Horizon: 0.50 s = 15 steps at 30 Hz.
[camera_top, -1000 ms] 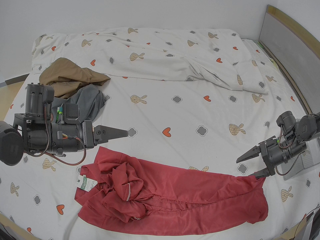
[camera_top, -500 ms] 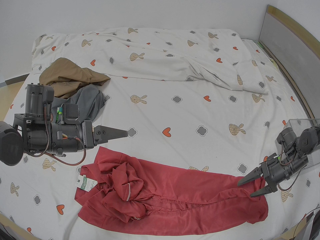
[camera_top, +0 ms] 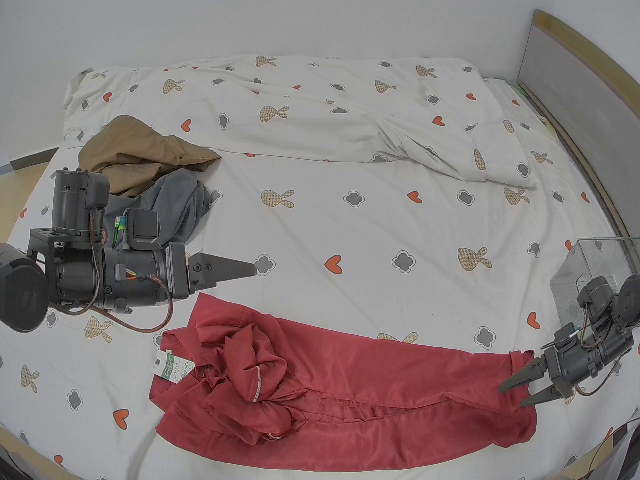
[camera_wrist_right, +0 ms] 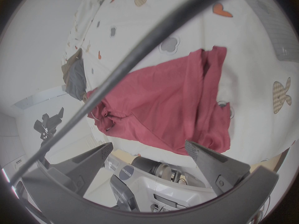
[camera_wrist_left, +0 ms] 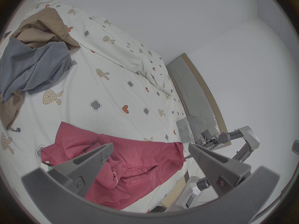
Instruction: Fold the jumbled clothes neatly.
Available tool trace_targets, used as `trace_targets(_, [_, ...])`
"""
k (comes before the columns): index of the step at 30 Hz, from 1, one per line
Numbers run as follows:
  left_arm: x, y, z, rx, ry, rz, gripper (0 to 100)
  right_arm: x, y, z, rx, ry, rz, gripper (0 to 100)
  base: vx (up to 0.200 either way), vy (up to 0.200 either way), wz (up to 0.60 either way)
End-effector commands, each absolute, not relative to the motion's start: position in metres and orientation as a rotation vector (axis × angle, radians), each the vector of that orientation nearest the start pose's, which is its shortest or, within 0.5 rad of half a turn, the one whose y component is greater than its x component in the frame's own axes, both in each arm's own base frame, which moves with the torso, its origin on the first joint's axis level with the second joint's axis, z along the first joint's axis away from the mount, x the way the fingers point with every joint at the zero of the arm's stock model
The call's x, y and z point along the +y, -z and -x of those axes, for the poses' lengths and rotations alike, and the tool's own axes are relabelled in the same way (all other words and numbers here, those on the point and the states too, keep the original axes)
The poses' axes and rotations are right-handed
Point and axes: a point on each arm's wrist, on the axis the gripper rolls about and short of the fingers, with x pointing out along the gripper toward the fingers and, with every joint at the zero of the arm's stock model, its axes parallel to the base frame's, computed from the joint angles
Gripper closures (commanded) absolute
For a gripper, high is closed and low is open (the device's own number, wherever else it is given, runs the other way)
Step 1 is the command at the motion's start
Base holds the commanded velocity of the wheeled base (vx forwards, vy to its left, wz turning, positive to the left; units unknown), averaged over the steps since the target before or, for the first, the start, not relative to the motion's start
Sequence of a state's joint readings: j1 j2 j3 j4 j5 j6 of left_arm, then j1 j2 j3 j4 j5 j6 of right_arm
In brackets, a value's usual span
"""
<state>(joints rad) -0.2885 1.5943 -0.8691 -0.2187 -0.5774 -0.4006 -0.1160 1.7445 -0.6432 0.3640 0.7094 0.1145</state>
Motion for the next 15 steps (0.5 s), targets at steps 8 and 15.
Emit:
trace_targets(8, [-0.09, -0.19, -0.262, 0.682, 0.734, 0.442, 0, -0.055, -0.096, -0.206, 1.217, -0.255, -0.768, 0, 0.0, 0.0, 0.0])
trace_targets(15, [-0.09, -0.189, -0.262, 0.684, 0.732, 0.442, 0, -0.058, -0.078, -0.22, 1.282, -0.257, -0.797, 0, 0.0, 0.0, 0.0])
